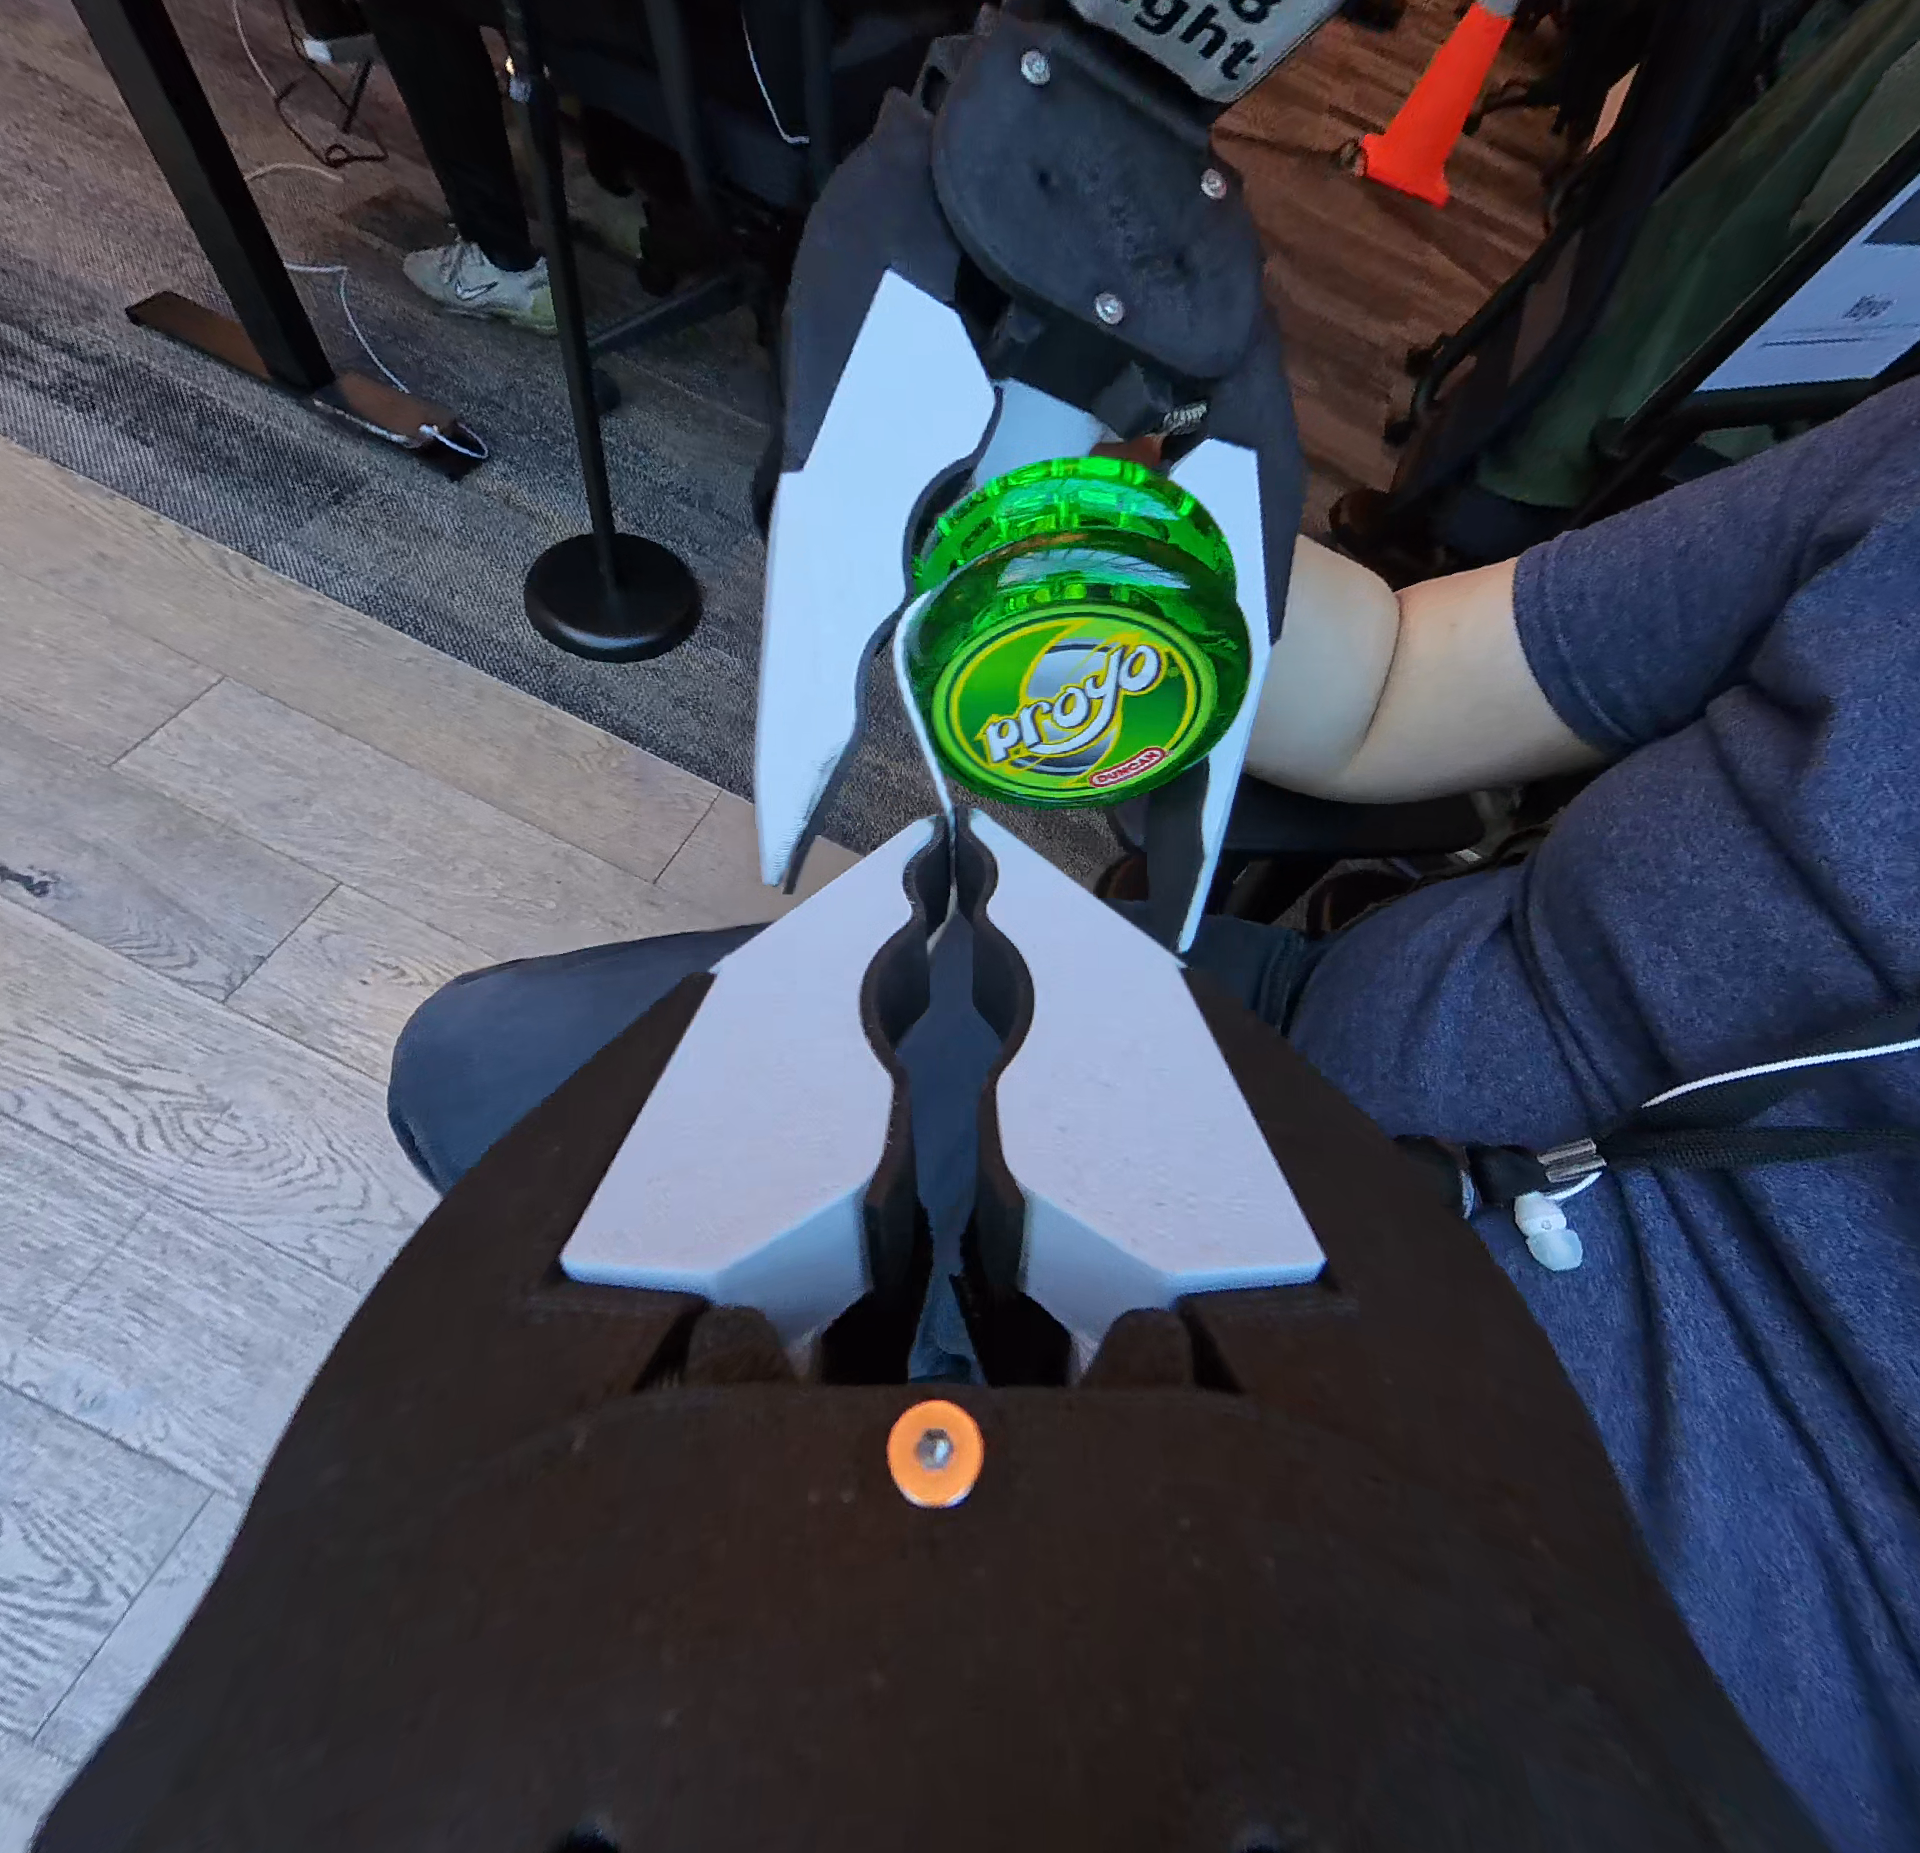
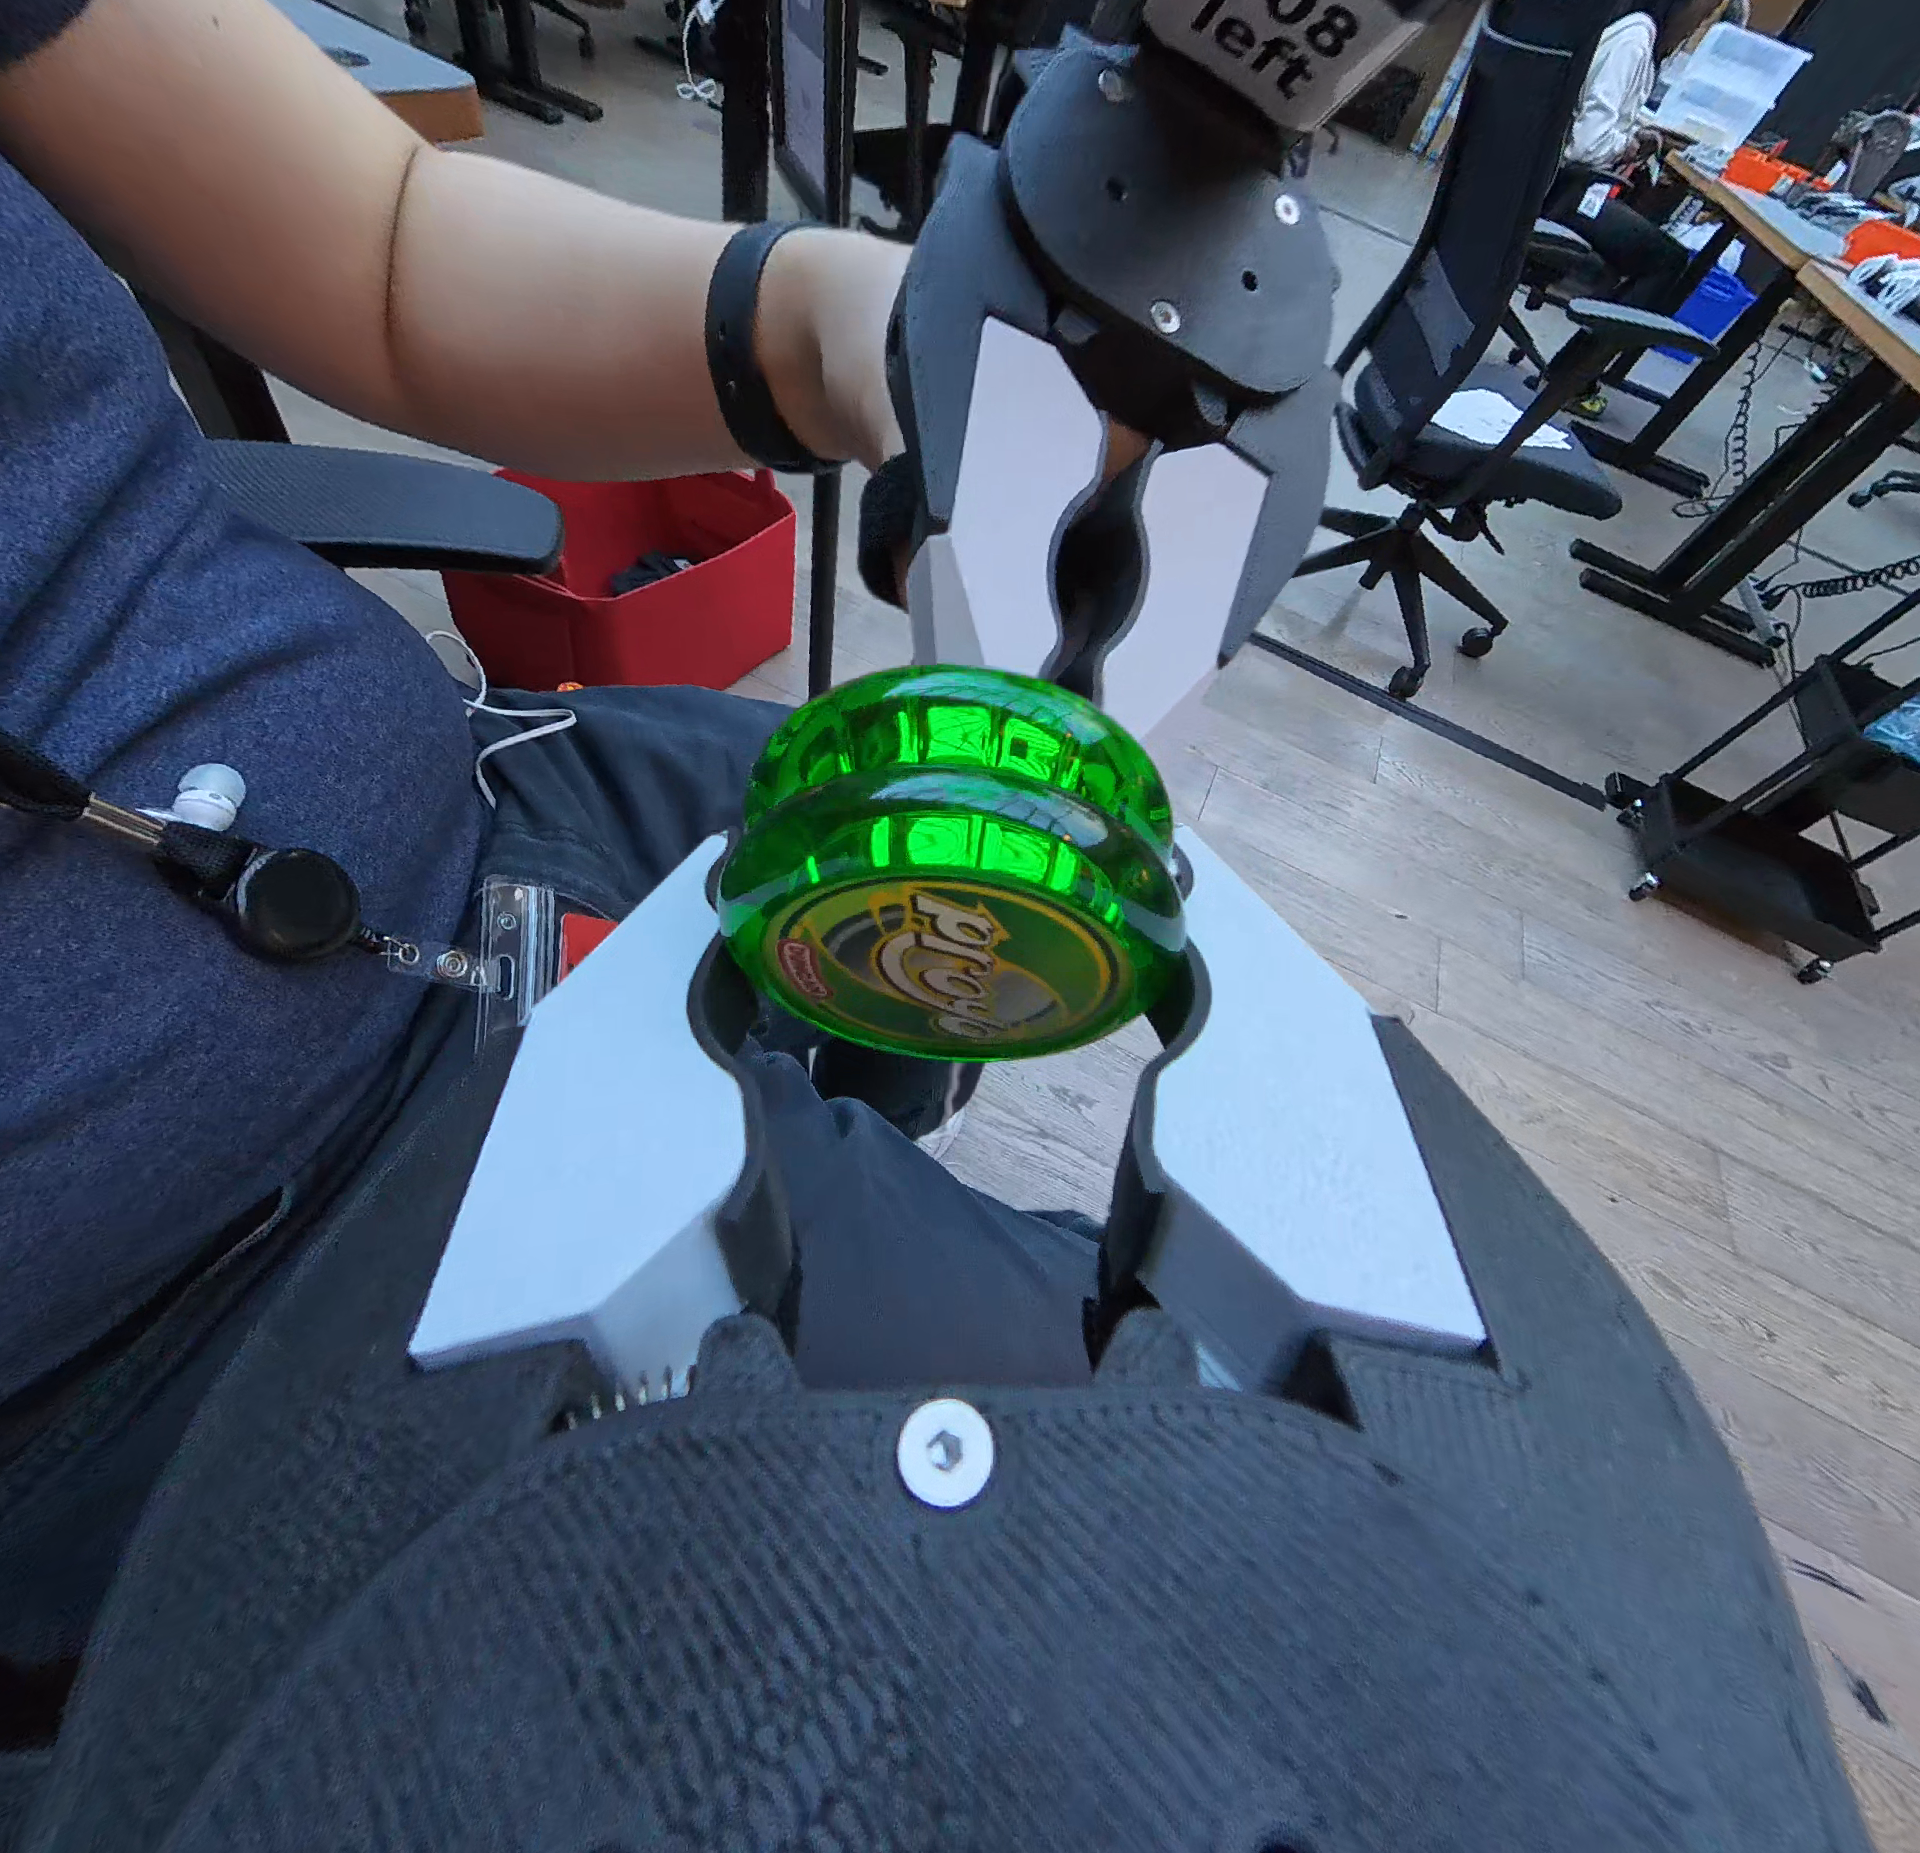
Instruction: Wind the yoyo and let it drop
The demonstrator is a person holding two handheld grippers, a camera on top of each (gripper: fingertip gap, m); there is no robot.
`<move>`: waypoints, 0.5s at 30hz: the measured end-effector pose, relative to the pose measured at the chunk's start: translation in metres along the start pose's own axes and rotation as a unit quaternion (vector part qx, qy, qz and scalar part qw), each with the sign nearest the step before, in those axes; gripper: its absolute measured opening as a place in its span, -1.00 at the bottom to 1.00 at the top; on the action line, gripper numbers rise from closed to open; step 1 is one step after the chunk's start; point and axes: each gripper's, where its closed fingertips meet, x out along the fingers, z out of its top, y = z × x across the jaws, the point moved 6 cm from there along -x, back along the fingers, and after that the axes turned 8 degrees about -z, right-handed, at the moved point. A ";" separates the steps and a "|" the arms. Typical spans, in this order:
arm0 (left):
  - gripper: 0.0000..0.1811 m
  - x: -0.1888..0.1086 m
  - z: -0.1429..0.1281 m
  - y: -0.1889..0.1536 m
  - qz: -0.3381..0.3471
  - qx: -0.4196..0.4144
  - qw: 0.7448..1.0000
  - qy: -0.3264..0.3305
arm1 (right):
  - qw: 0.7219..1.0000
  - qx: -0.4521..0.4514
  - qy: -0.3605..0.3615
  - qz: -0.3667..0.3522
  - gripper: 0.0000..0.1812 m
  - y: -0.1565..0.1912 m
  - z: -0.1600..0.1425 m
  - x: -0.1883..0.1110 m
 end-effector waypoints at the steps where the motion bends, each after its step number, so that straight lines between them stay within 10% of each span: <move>1: -1.00 0.001 0.001 -0.002 -0.004 0.000 1.000 -0.008 | 1.000 0.003 -0.007 0.002 -0.18 0.000 0.001 0.000; 15: -1.00 0.009 -0.009 -0.019 -0.066 -0.016 0.992 -0.104 | 0.964 0.115 -0.238 0.039 -0.18 -0.020 0.025 -0.021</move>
